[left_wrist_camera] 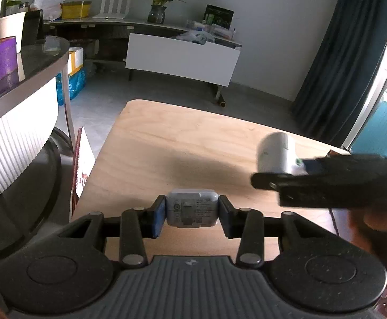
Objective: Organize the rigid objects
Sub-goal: 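Grasp the small white charger cube with left tool while right tool grasps the white plug-in freshener, then carry the white charger cube and plug-in freshener over the tray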
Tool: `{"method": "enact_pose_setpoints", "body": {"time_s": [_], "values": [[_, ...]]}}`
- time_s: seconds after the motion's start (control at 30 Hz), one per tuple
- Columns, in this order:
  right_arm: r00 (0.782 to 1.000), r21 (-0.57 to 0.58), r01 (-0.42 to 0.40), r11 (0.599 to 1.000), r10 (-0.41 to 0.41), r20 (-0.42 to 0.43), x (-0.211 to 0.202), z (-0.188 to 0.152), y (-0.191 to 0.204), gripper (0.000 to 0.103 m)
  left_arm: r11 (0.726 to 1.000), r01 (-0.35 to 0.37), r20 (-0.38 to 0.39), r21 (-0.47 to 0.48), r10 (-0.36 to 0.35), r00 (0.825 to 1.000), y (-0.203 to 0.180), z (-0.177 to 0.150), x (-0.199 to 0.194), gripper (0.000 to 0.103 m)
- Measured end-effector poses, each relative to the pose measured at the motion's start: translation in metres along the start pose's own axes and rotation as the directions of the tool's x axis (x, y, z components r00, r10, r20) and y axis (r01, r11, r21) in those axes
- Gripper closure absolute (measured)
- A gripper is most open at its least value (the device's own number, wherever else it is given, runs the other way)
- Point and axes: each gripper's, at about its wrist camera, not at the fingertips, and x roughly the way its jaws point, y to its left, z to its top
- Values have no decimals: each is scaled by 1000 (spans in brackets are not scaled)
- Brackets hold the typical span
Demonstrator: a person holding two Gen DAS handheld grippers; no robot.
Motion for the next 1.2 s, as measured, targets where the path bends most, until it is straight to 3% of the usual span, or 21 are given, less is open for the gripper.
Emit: {"method": "enact_pose_setpoints", "body": {"time_s": [0.2, 0.57, 1.2], "values": [[997, 97, 30, 995, -37, 72, -63, -19, 13, 24, 1000, 0, 31, 14, -1, 1000, -9, 0, -18, 61], [988, 209, 61, 976, -89, 129, -148, -51, 30, 24, 999, 18, 84, 49, -22, 996, -40, -3, -68, 61], [964, 276, 118, 954, -177, 198, -235, -101, 28, 23, 994, 36, 100, 103, -46, 994, -84, -28, -108, 61]]}}
